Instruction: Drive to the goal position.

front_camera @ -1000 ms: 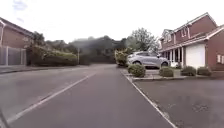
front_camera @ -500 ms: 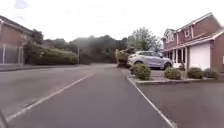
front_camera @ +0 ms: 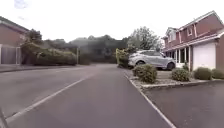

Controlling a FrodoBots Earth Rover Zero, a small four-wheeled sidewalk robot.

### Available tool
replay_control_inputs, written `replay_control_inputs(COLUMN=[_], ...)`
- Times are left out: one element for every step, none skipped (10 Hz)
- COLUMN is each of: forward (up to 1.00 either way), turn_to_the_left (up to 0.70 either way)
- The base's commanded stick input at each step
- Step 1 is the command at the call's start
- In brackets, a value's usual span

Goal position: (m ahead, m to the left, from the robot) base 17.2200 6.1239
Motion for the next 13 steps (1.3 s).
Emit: replay_control_inputs(forward=[1.00,1.00,1.00,1.00,1.00,1.00,1.00,1.00,1.00,1.00,1.00,1.00,1.00], turn_to_the_left=[0.00,0.00,0.00,0.00,0.00,0.00,0.00,0.00,0.00,0.00,0.00,0.00,0.00])
